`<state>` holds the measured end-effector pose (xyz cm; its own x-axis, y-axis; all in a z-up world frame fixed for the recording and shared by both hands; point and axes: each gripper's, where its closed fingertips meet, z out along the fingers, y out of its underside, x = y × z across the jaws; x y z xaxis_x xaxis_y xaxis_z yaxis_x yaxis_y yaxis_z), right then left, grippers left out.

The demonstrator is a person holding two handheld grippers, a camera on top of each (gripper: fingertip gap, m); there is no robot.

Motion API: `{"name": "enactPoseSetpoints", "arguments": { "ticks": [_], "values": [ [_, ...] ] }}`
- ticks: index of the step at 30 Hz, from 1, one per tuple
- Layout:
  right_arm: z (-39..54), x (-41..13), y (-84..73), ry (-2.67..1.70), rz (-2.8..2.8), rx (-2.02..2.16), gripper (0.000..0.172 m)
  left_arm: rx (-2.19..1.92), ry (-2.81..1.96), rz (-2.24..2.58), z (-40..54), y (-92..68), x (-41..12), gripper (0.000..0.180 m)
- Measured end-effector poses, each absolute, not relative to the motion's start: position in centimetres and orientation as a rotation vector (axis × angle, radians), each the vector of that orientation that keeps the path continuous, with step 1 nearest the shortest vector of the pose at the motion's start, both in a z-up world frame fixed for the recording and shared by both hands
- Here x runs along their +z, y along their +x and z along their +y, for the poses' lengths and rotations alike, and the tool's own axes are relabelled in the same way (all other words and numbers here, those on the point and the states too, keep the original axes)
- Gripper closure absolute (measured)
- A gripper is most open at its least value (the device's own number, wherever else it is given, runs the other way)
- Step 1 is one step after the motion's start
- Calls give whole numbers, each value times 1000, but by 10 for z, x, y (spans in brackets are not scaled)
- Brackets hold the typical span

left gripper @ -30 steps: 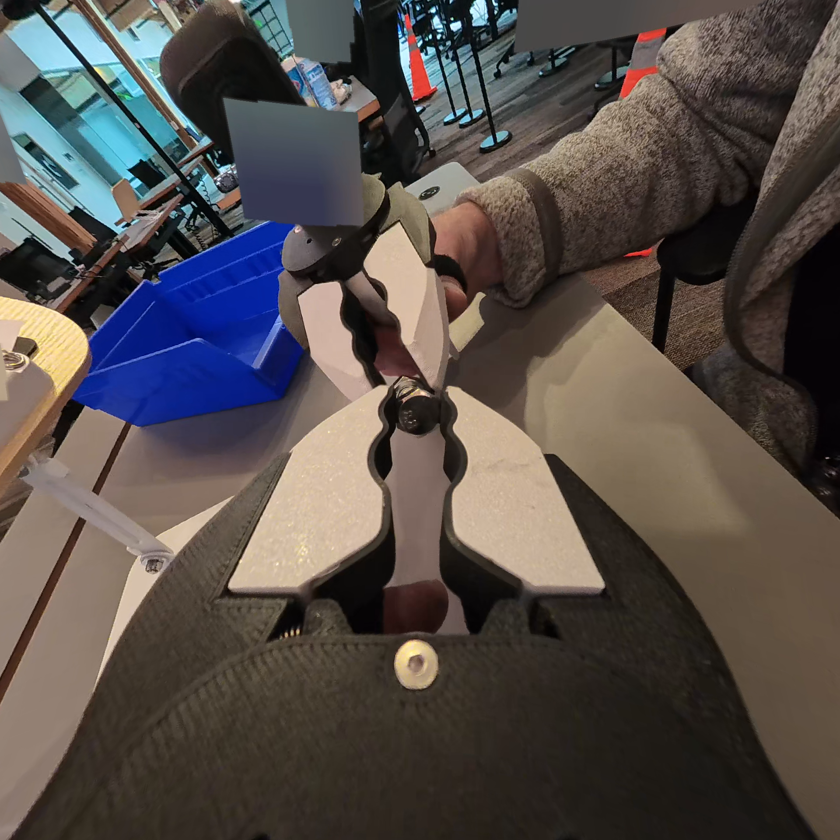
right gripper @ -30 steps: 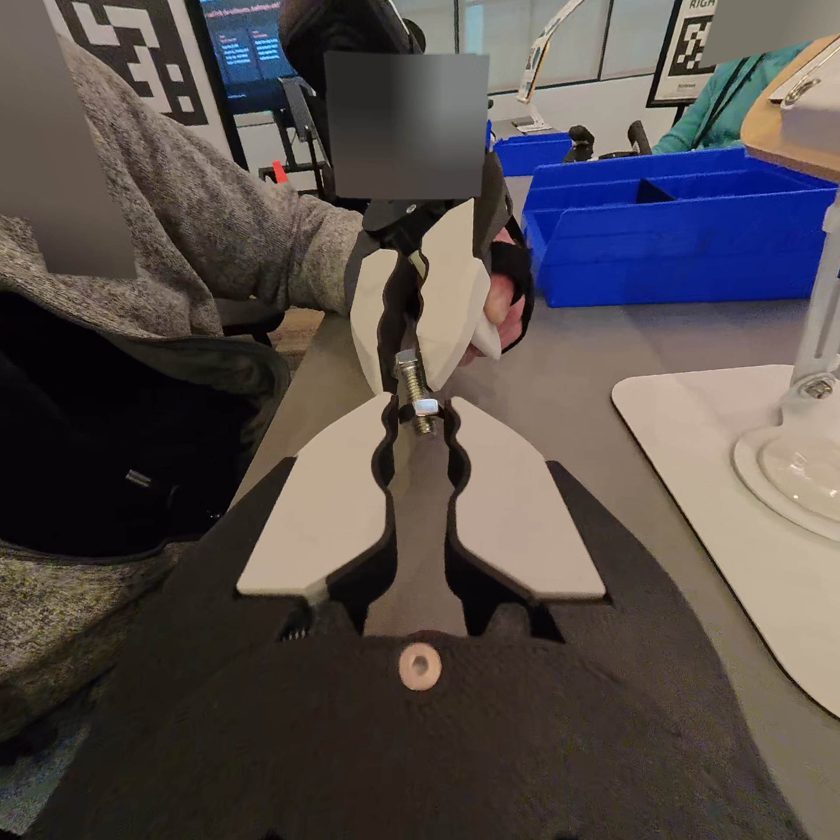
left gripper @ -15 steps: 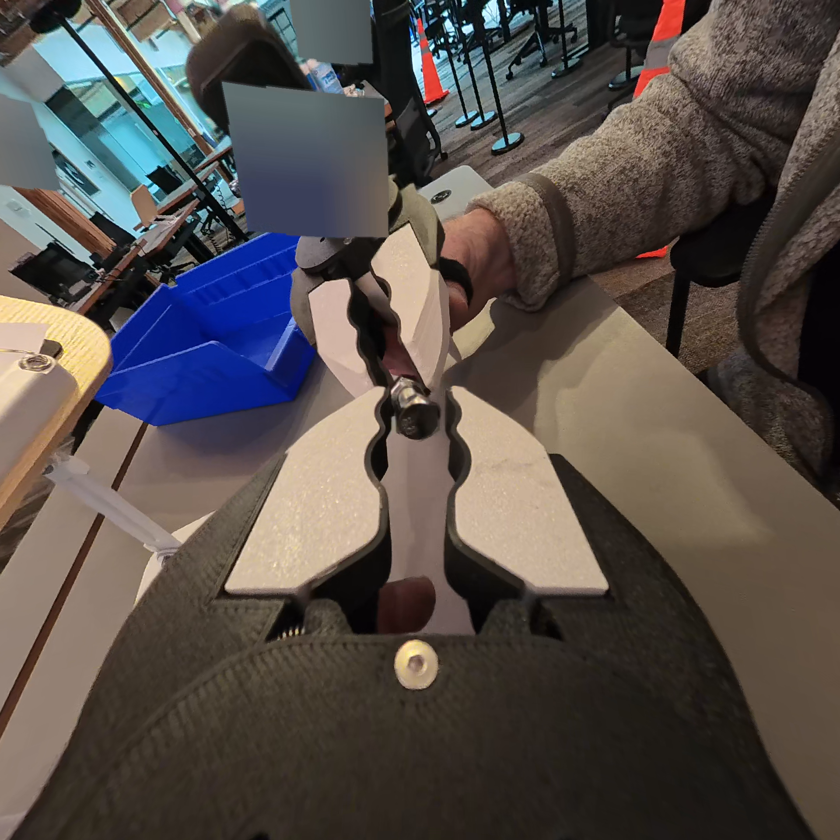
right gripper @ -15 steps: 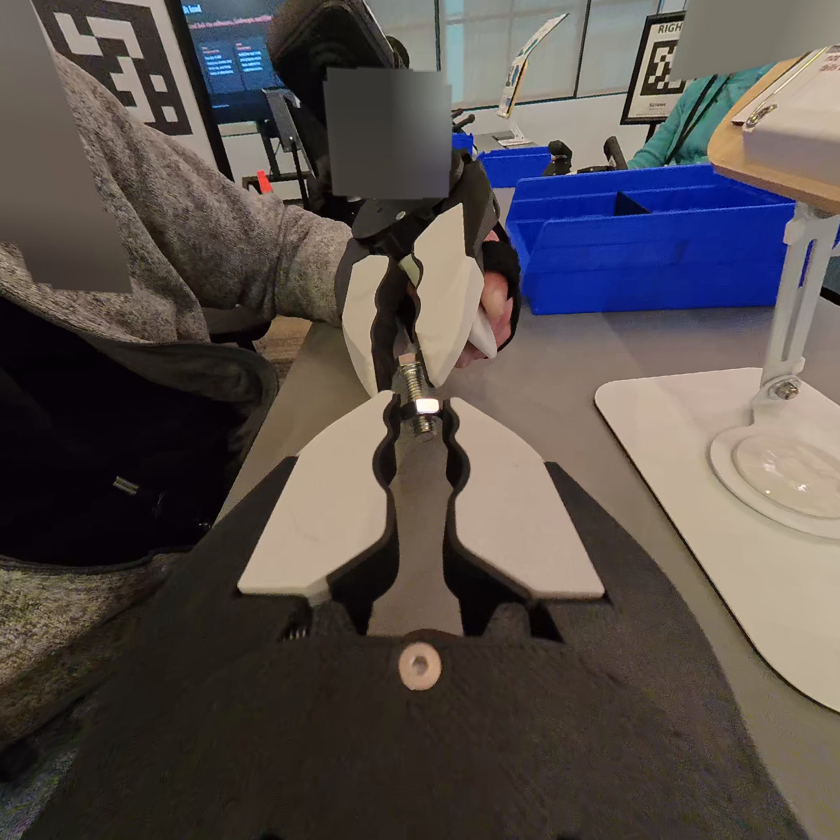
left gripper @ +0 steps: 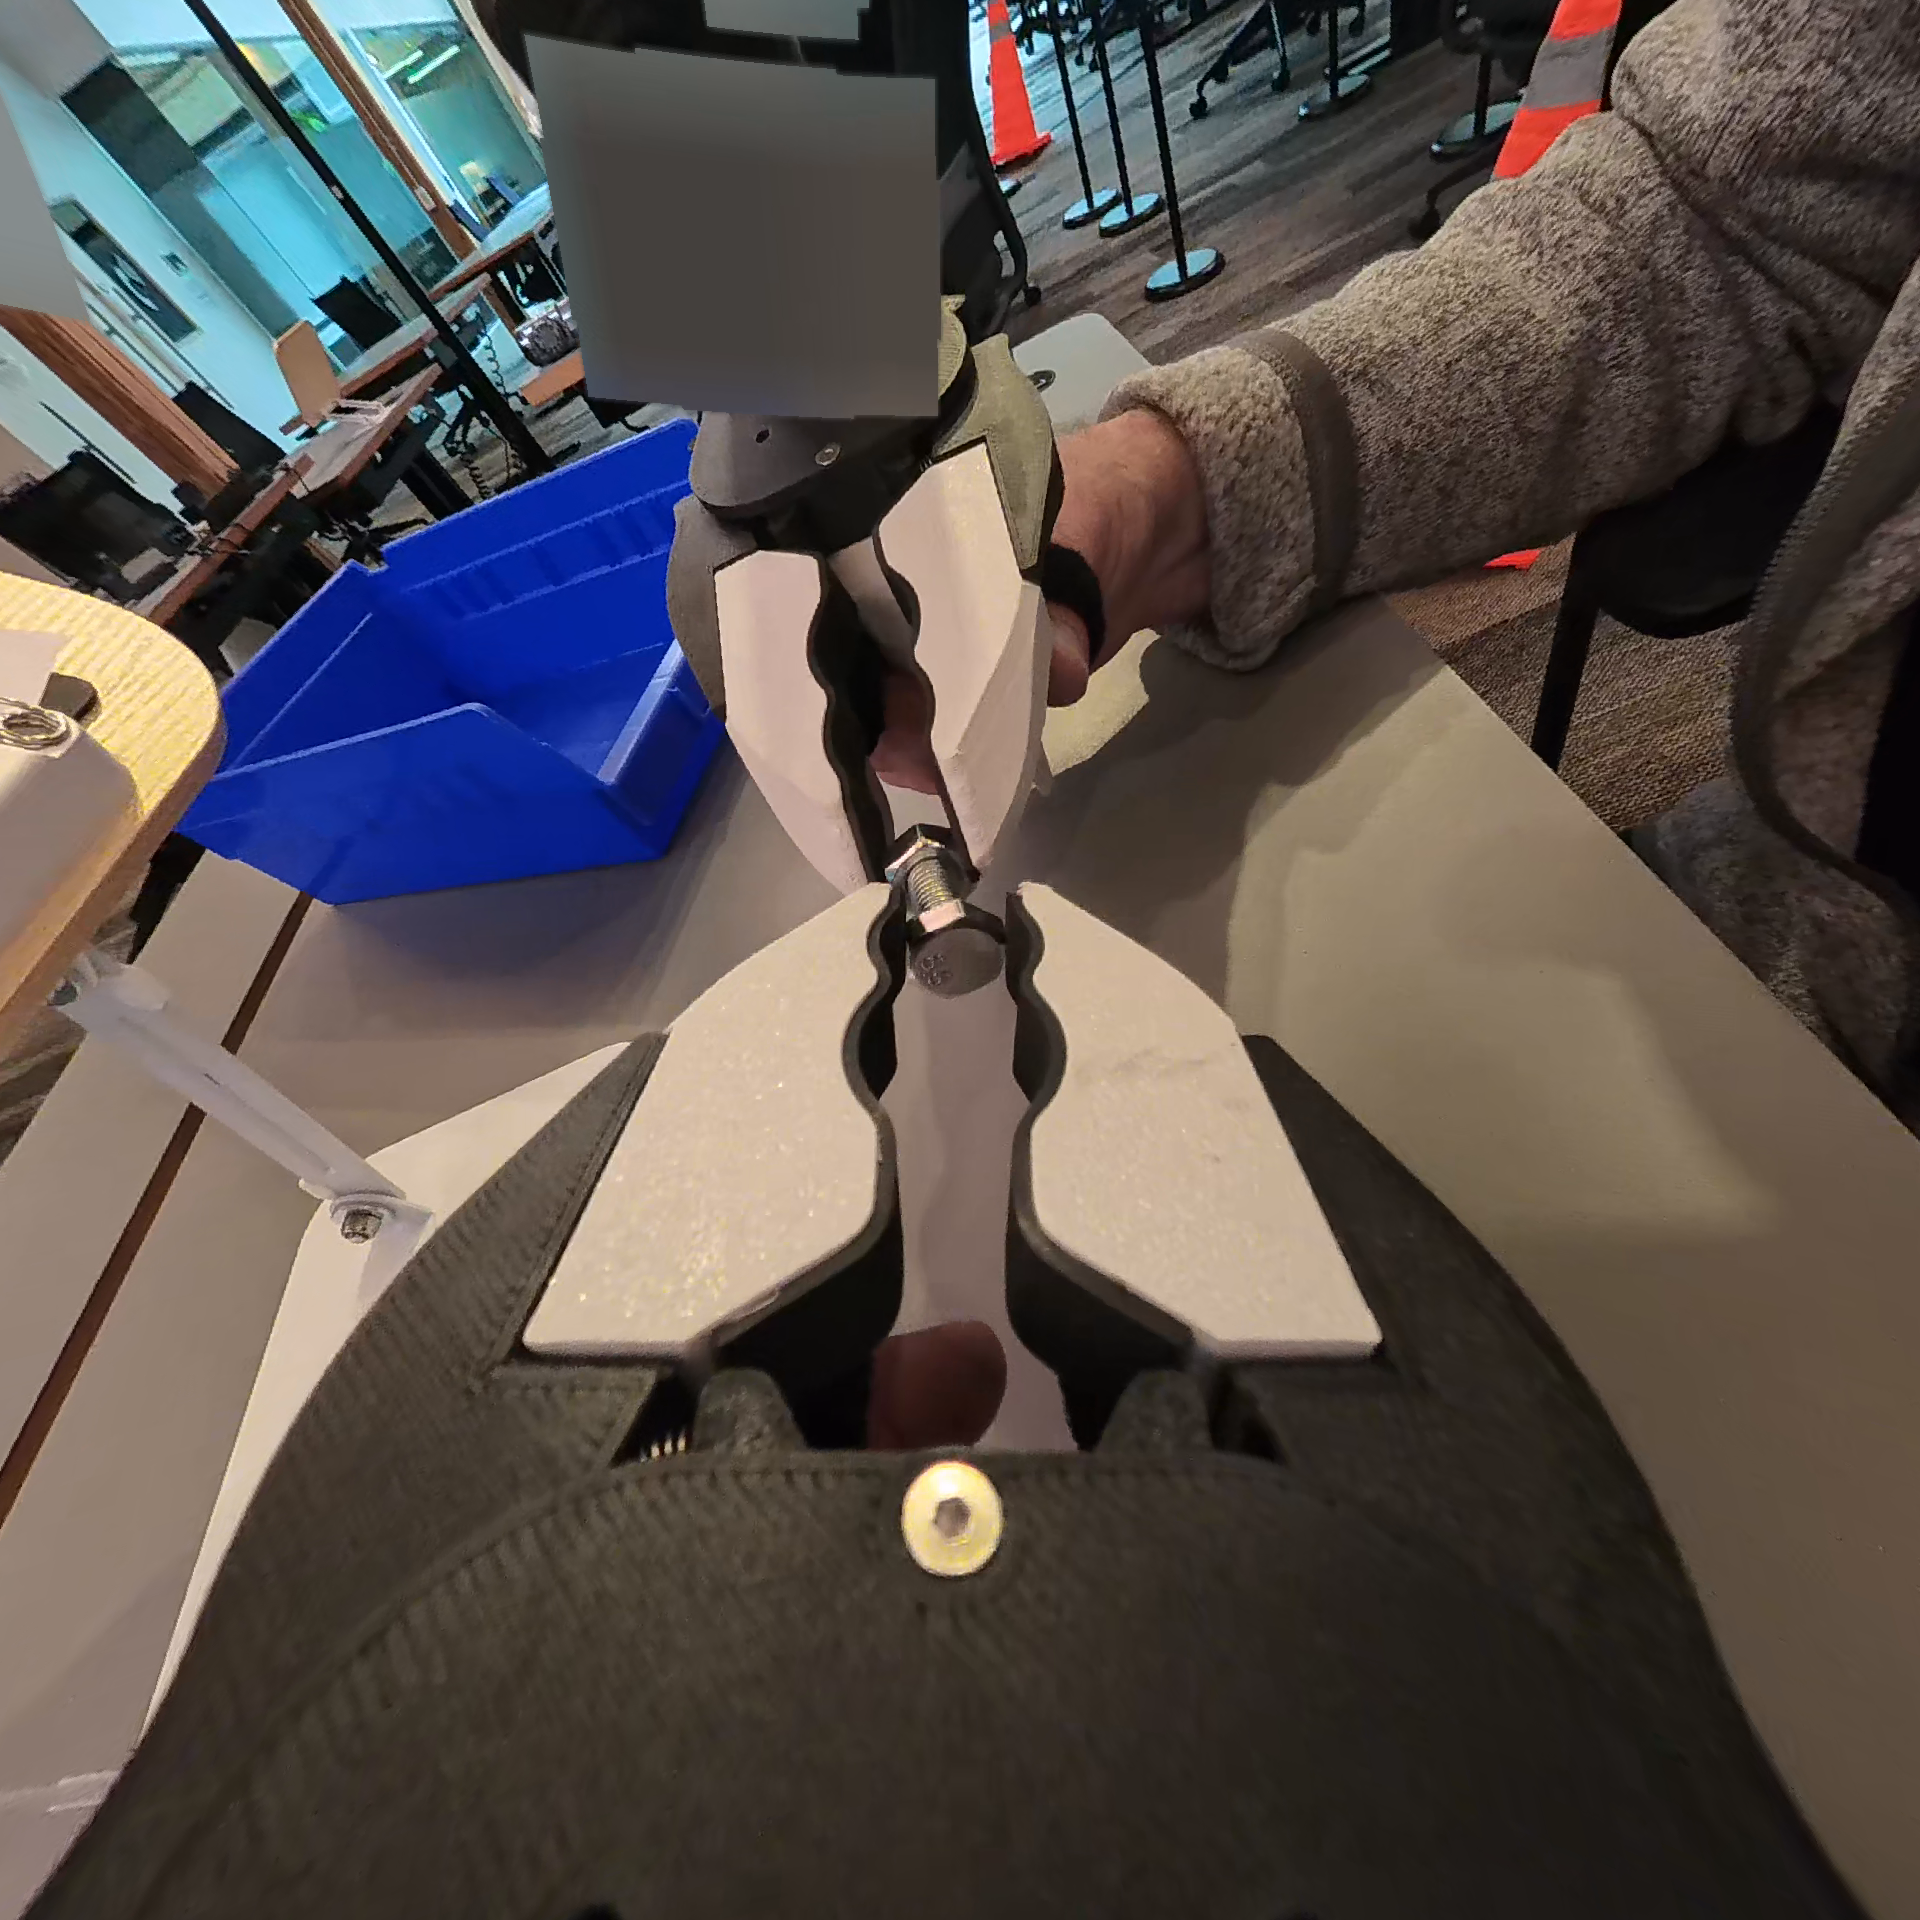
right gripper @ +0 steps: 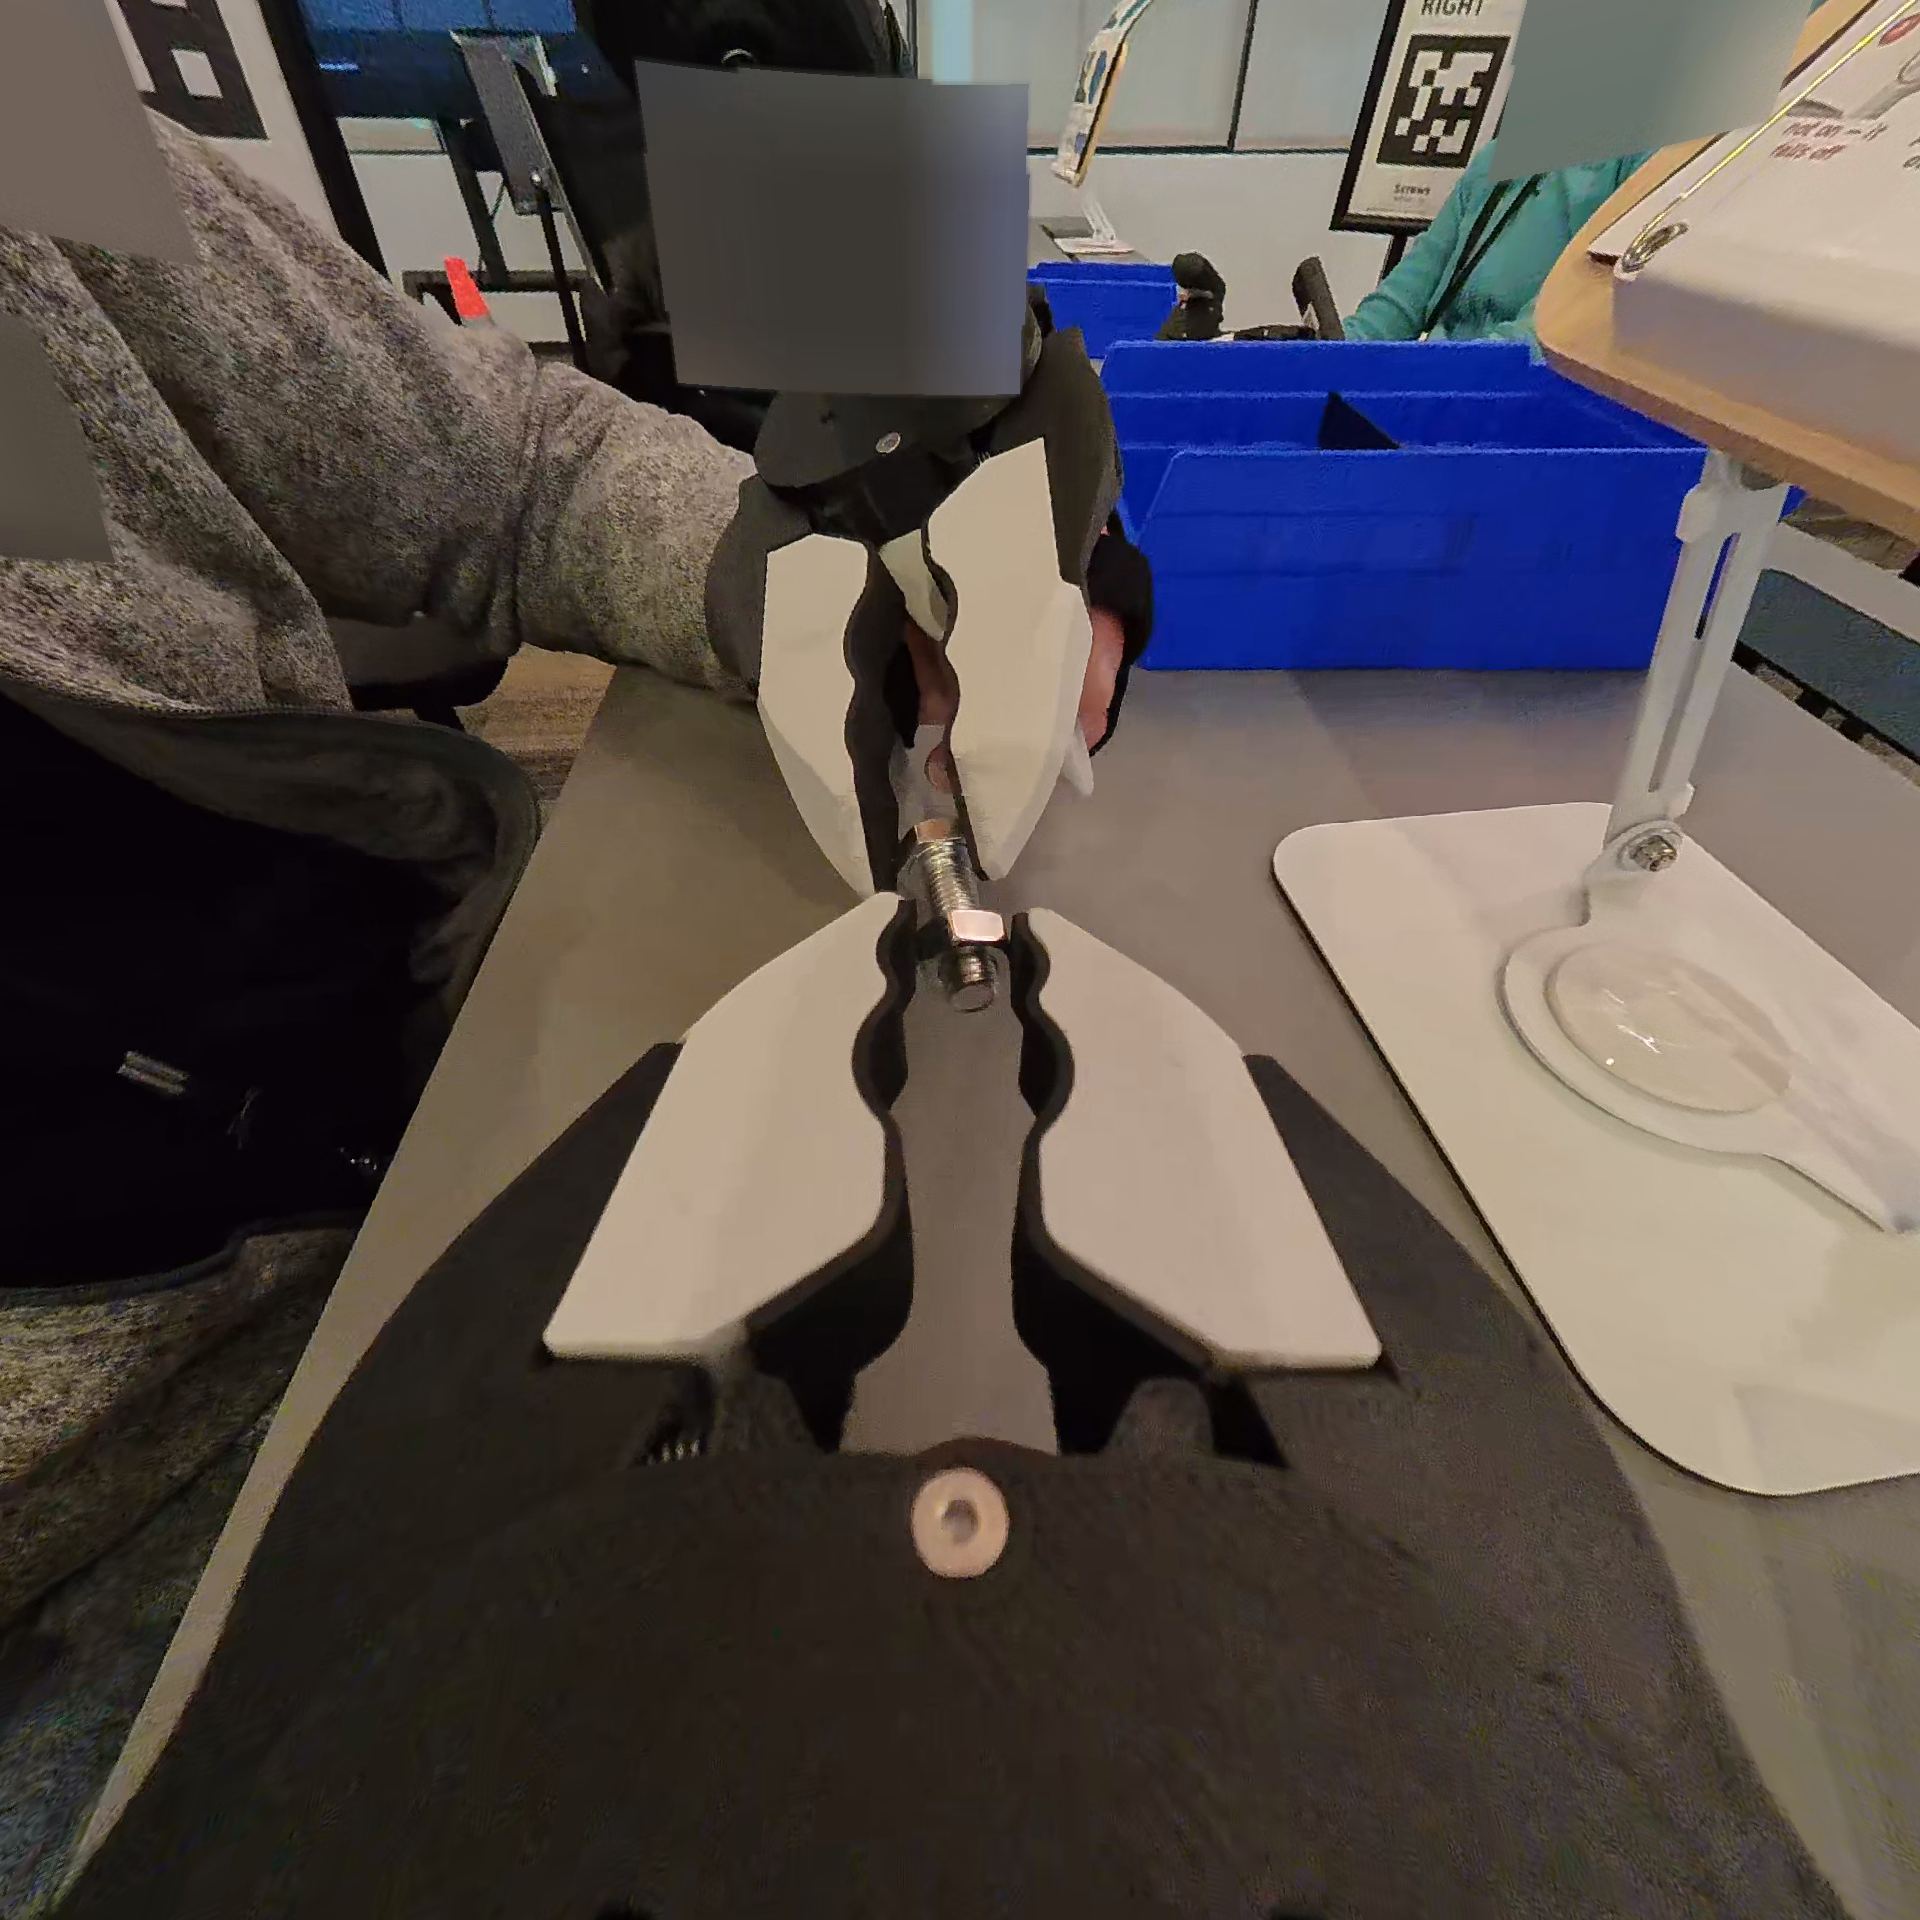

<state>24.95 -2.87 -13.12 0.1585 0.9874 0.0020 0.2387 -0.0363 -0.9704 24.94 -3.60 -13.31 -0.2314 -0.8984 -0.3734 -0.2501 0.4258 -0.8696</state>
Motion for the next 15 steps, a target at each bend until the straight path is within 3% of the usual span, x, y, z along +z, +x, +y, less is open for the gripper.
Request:
{"name": "enactPoseSetpoints", "arguments": {
  "ticks": [15],
  "values": [
    [-30,-131,249,-1457,-1256,1003,153,-847,-988,1729,-38,249,-132,164]
  ]
}}
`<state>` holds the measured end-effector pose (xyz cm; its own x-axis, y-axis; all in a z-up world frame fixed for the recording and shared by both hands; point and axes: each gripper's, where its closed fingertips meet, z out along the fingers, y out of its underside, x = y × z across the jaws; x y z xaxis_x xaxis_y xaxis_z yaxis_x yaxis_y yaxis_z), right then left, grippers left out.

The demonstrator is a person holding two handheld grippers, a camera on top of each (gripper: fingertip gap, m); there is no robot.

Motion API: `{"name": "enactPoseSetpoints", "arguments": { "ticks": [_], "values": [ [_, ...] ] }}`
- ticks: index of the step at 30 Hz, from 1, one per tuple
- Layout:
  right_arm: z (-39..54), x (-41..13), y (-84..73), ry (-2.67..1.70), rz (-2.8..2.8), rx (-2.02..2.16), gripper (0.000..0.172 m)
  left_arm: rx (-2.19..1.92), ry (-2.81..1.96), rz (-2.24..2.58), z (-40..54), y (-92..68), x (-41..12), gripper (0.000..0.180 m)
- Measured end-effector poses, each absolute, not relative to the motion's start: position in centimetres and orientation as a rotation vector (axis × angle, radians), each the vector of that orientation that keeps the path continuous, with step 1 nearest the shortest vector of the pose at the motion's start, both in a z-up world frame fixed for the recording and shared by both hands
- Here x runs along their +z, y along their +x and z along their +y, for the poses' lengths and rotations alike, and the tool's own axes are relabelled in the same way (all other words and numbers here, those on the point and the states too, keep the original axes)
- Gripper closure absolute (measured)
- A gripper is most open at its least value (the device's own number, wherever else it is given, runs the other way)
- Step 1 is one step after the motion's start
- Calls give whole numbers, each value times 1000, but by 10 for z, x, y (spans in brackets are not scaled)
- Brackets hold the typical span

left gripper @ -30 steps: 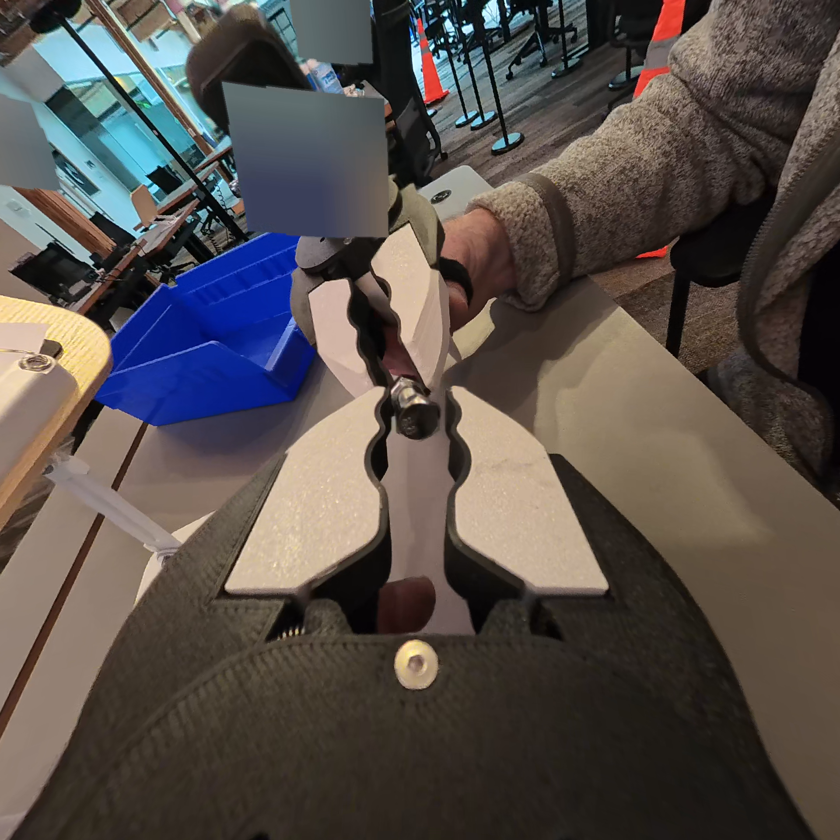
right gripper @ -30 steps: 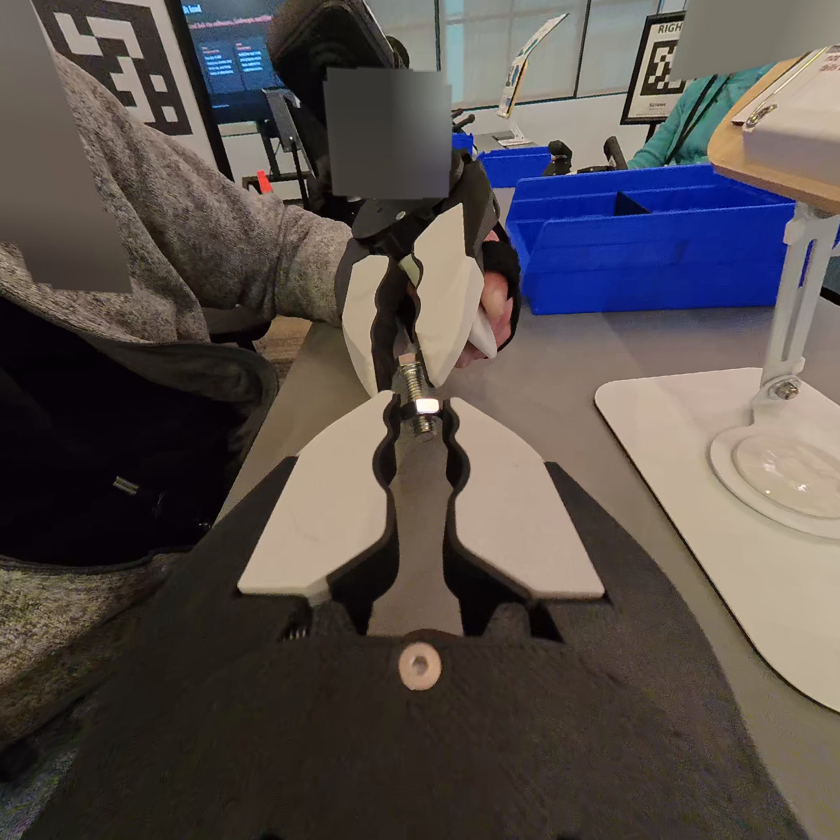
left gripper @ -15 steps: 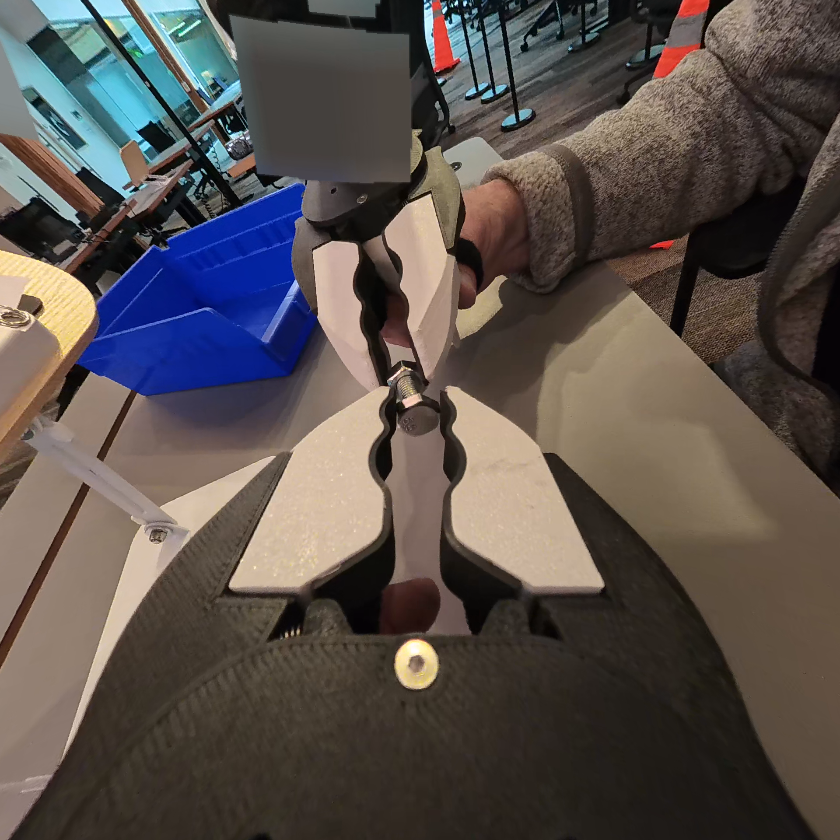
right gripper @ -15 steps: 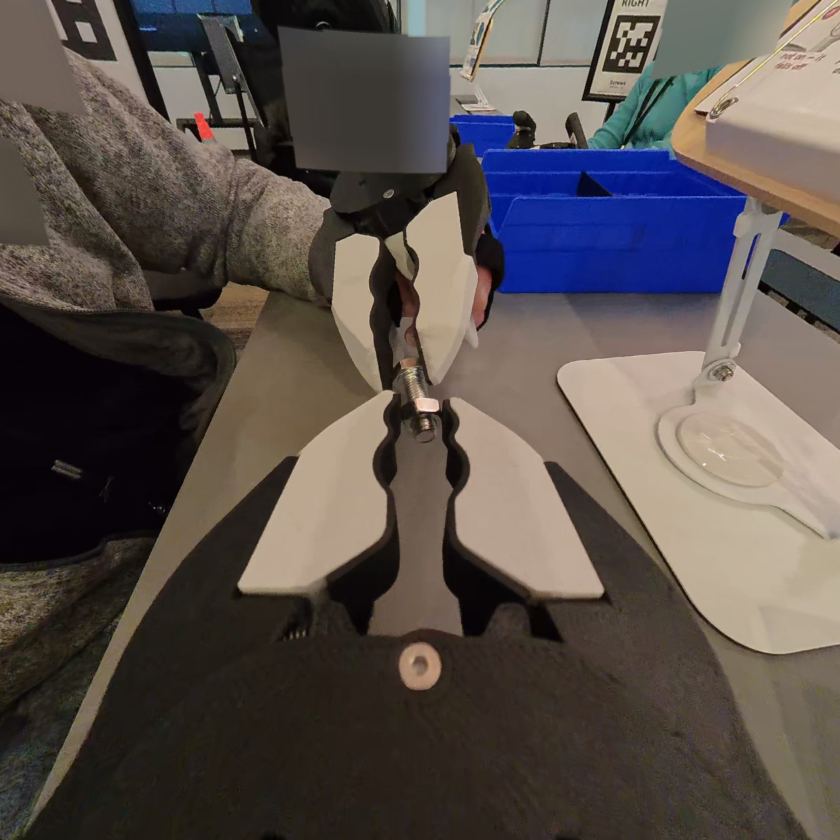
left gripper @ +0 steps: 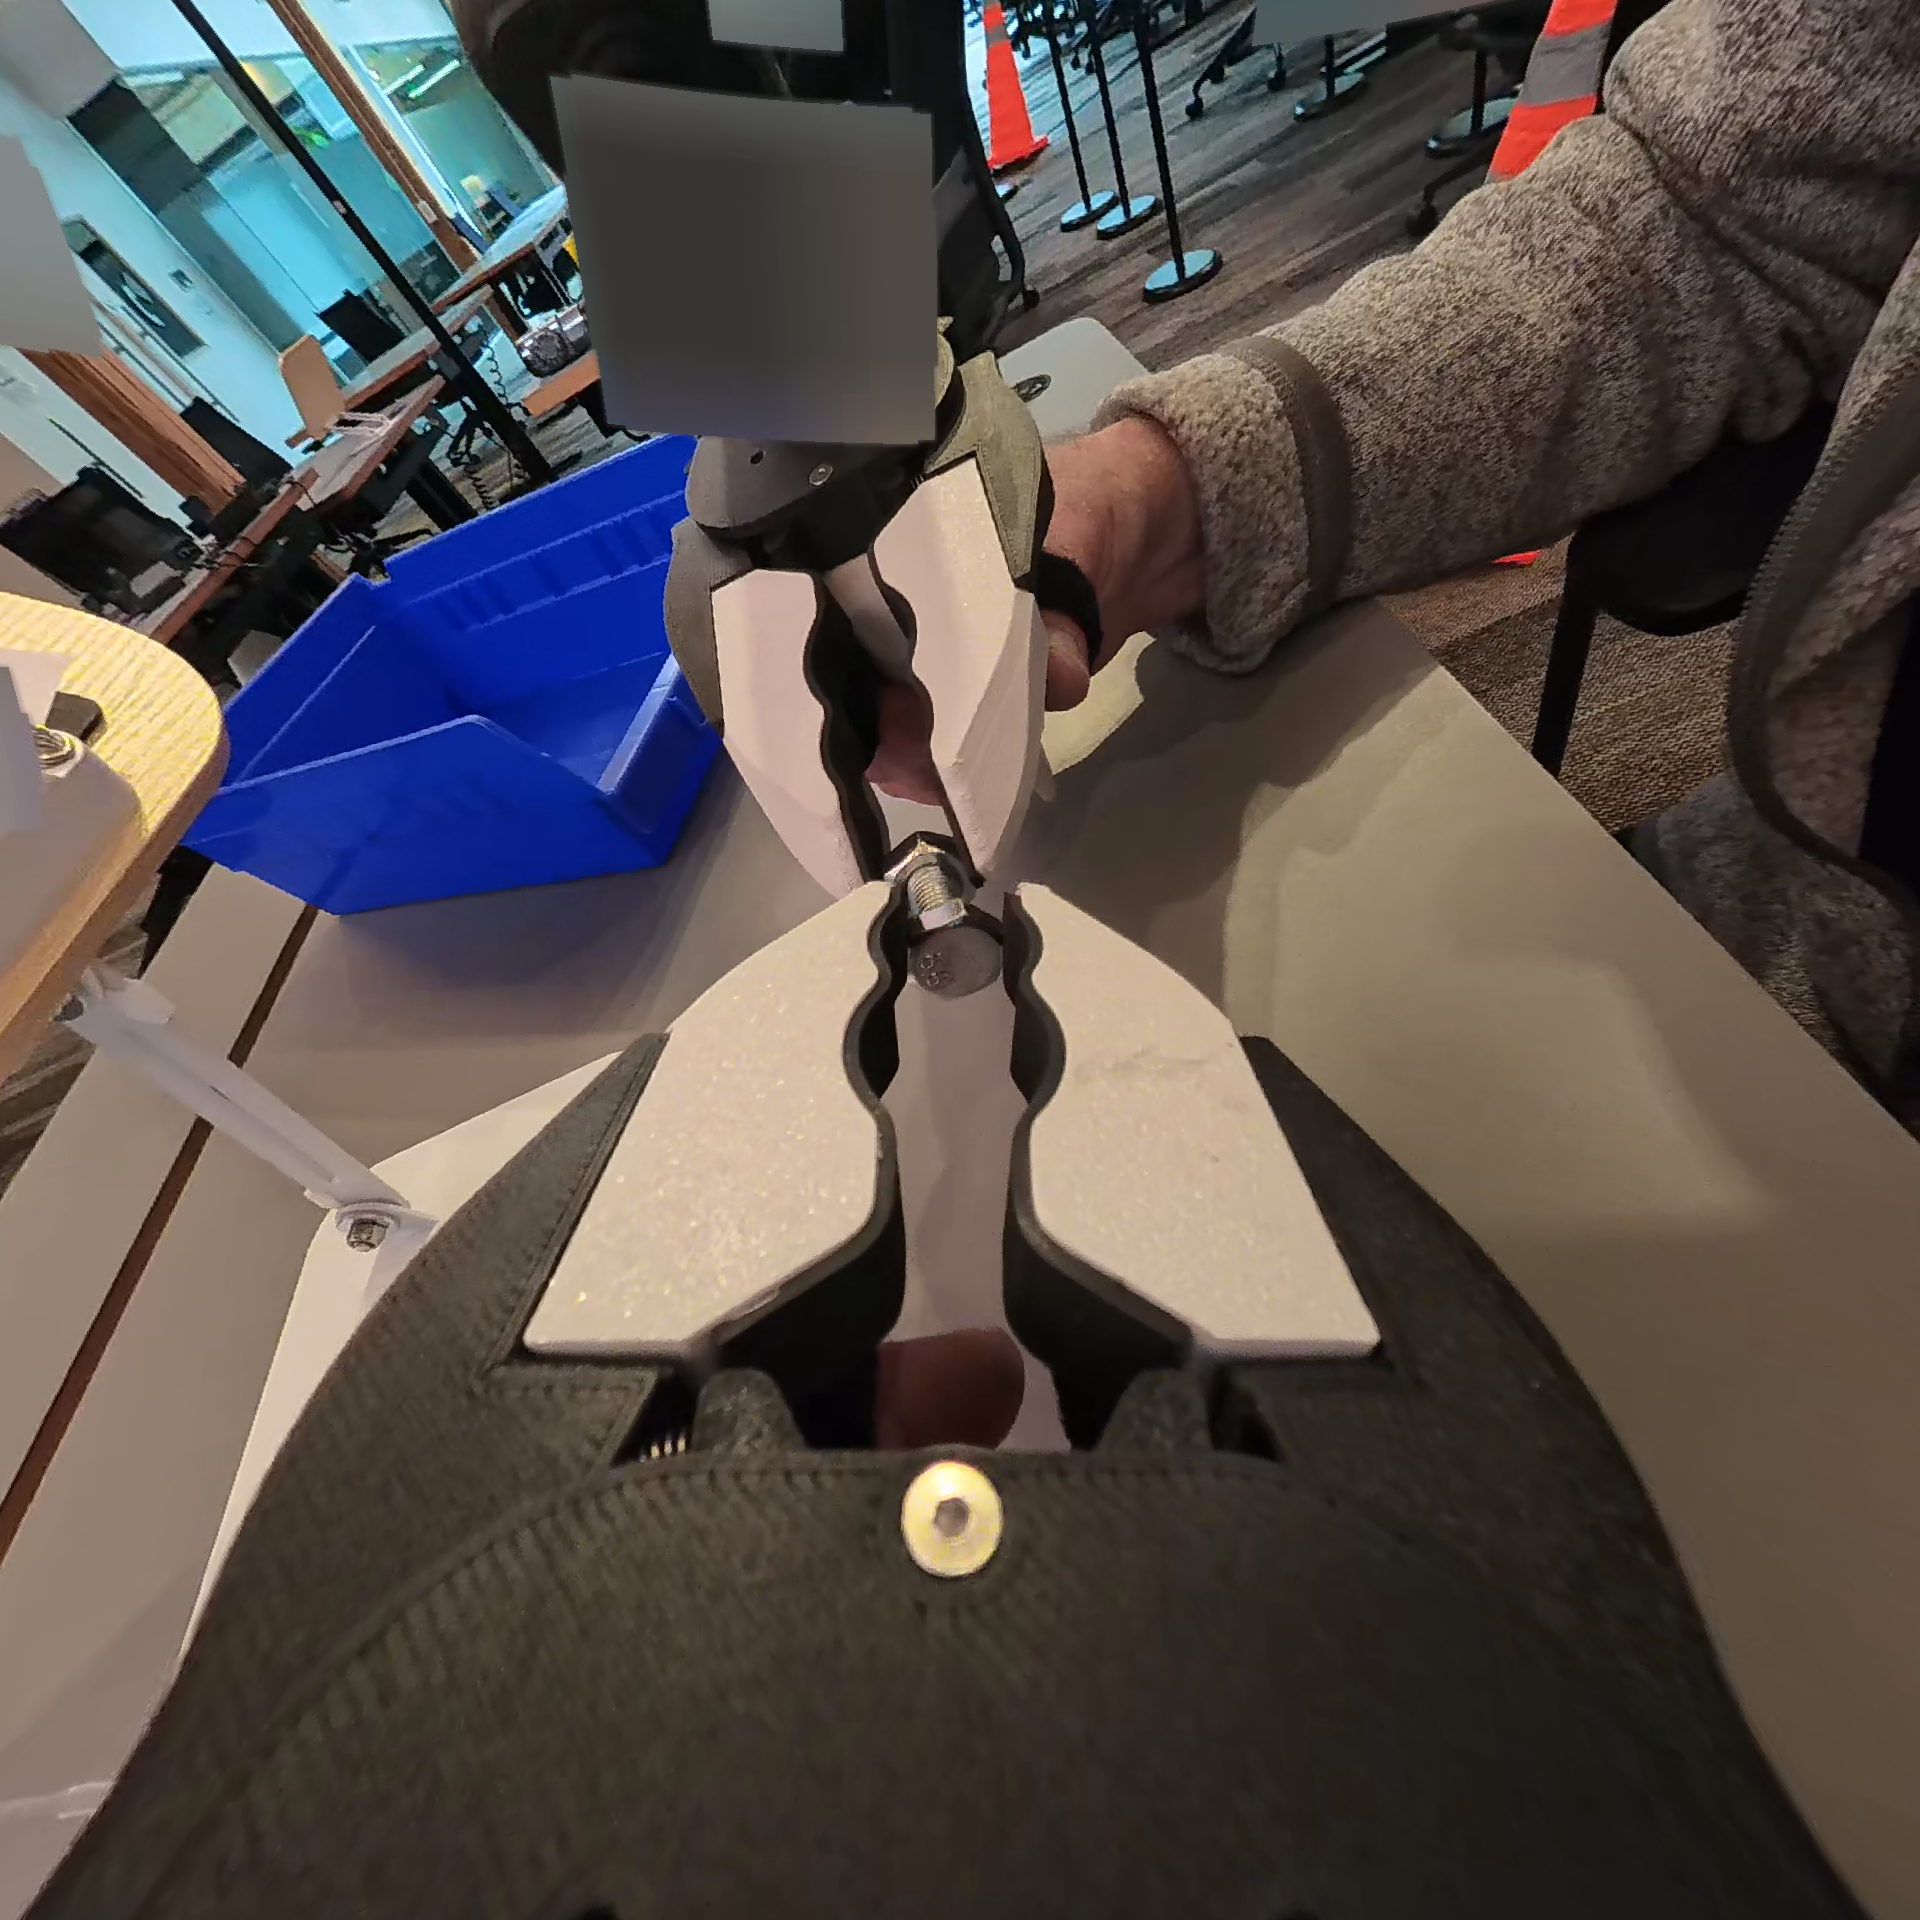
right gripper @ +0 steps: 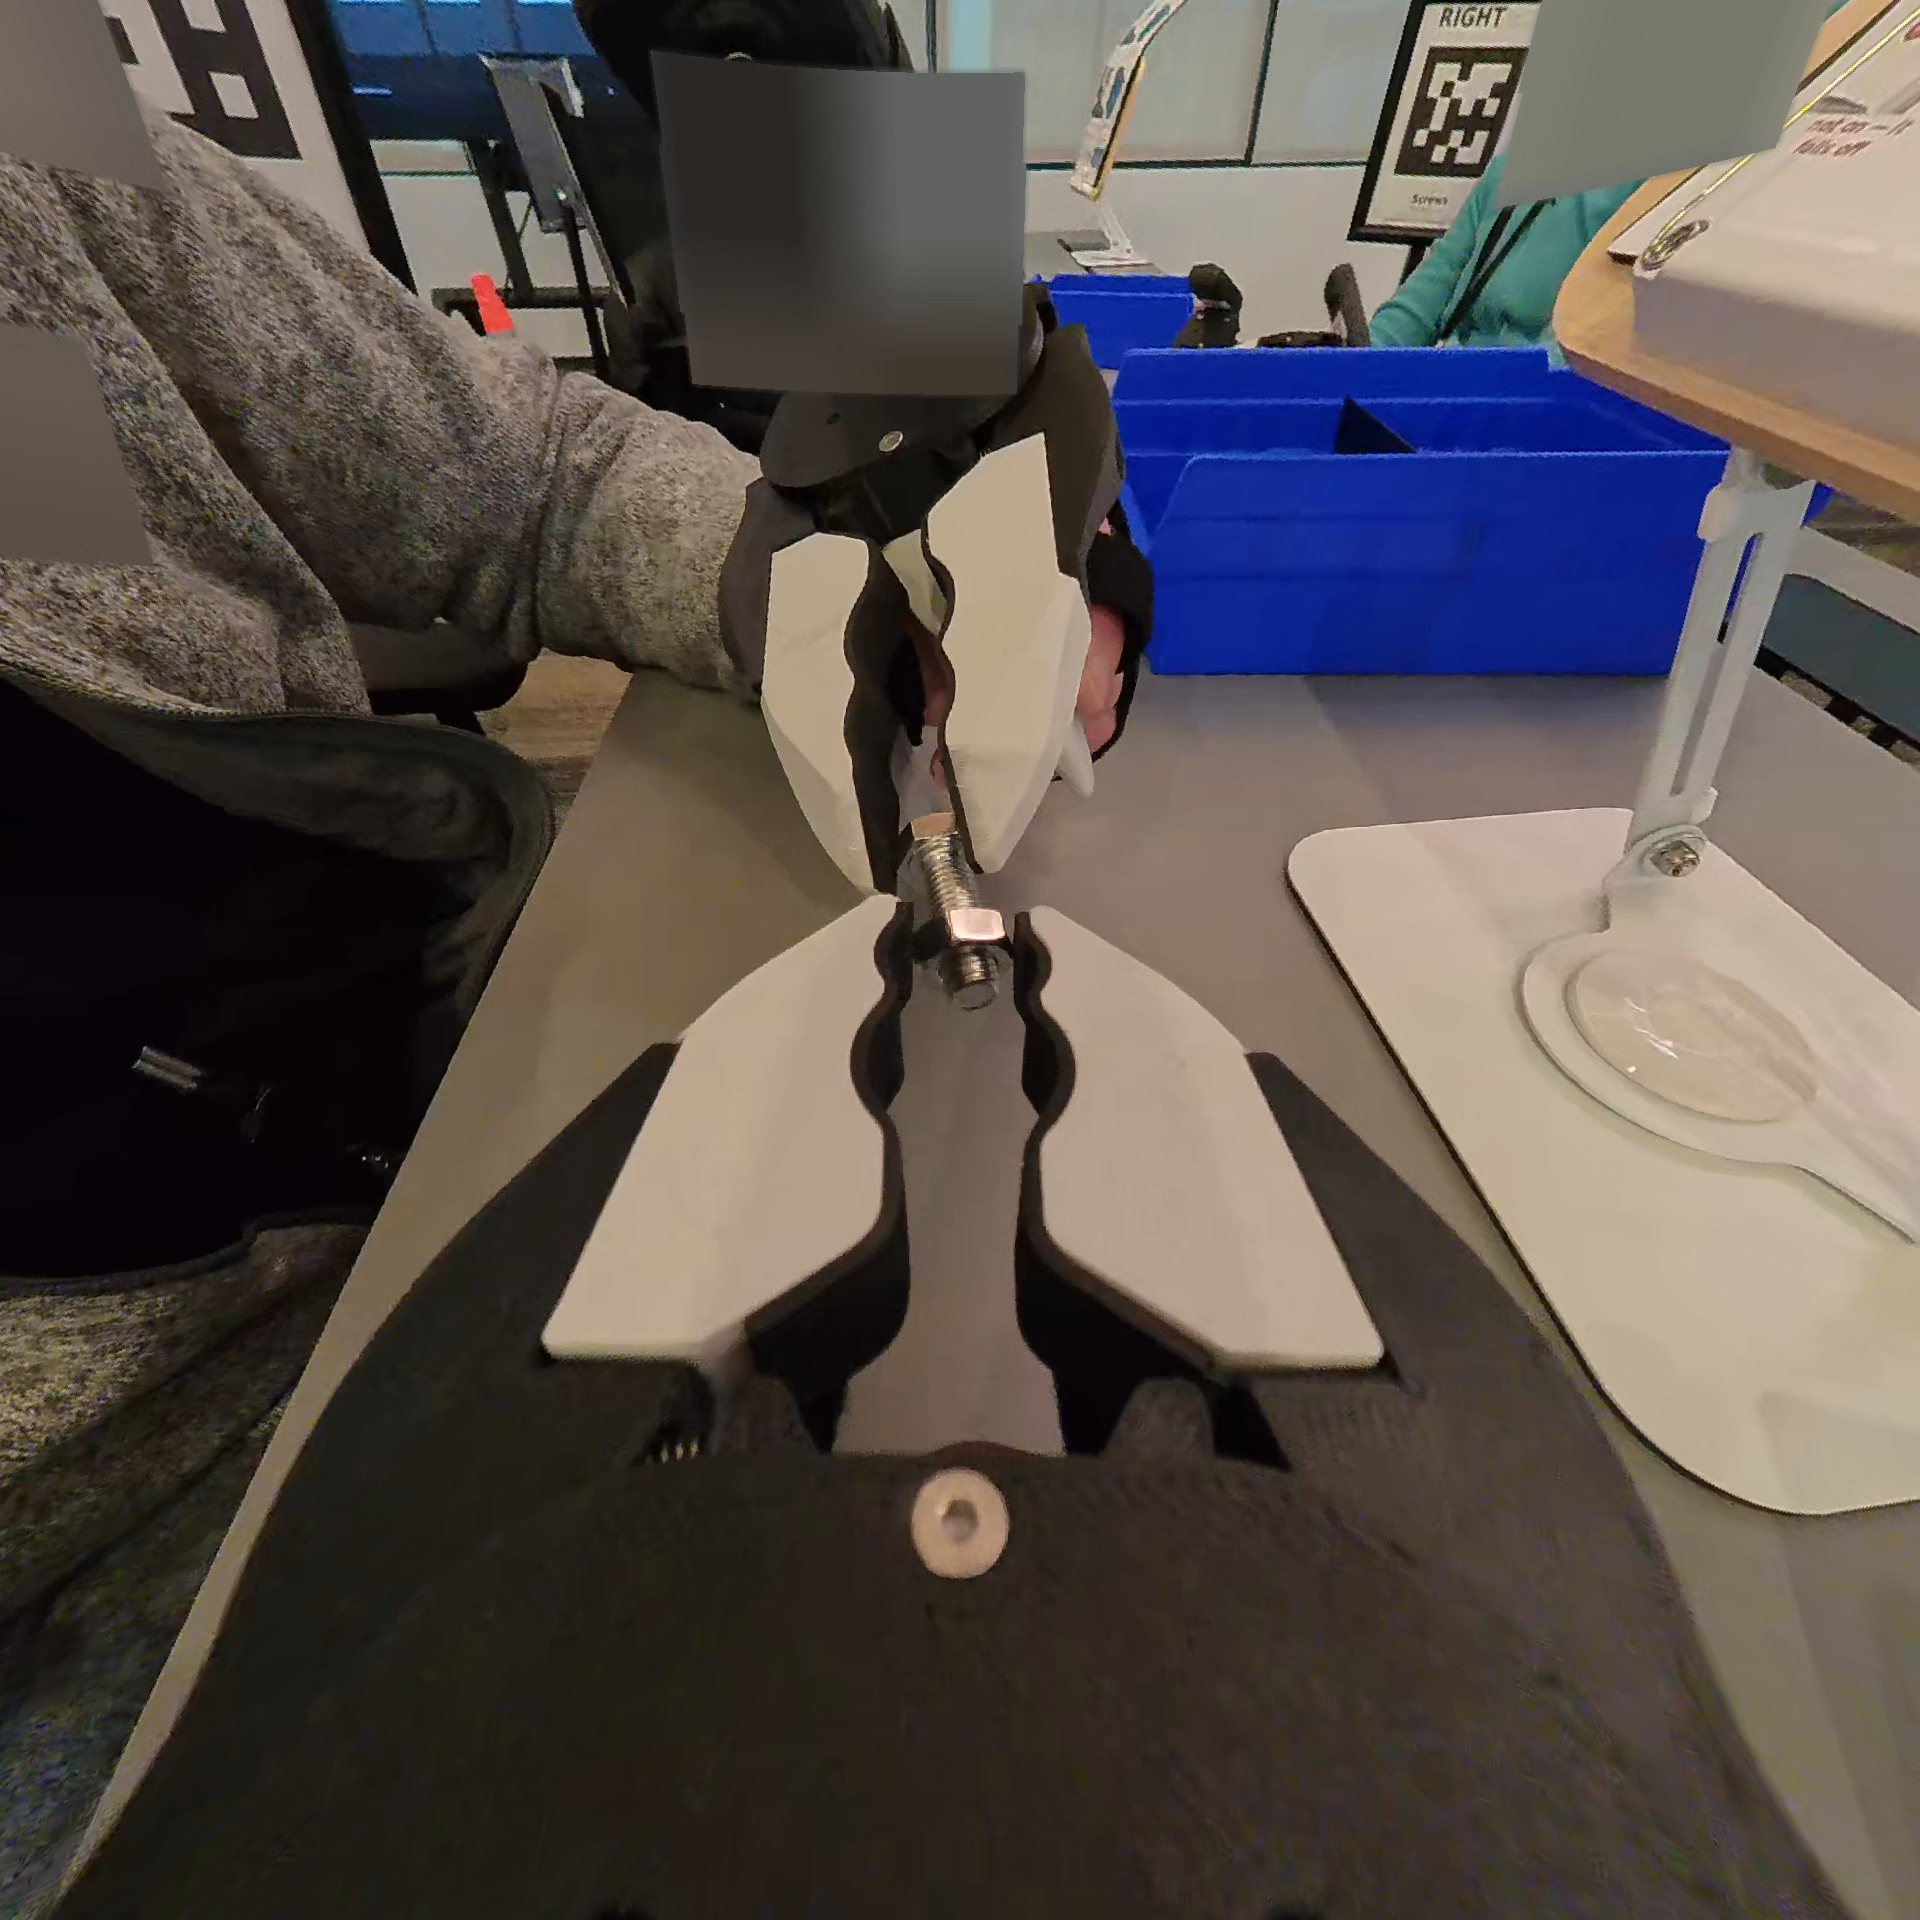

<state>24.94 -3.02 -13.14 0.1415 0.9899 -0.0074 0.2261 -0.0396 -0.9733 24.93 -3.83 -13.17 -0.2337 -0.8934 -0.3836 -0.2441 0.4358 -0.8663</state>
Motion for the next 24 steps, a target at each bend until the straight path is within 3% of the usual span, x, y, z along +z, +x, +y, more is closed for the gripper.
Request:
{"name": "enactPoseSetpoints", "arguments": {
  "ticks": [10,15,19,24],
  "values": [
    [-31,-131,250,-1450,-1251,1033,153,-847,-968,1730,-41,249,-130,164],
    [-35,-131,249,-1463,-1235,1138,141,-863,-937,1722,-44,249,-125,164],
    [-42,-129,247,-1442,-1256,1198,152,-868,-918,1736,-49,249,-126,164],
    [-42,-131,248,-1447,-1268,1180,153,-871,-916,1739,-49,249,-126,164]
  ]
}}
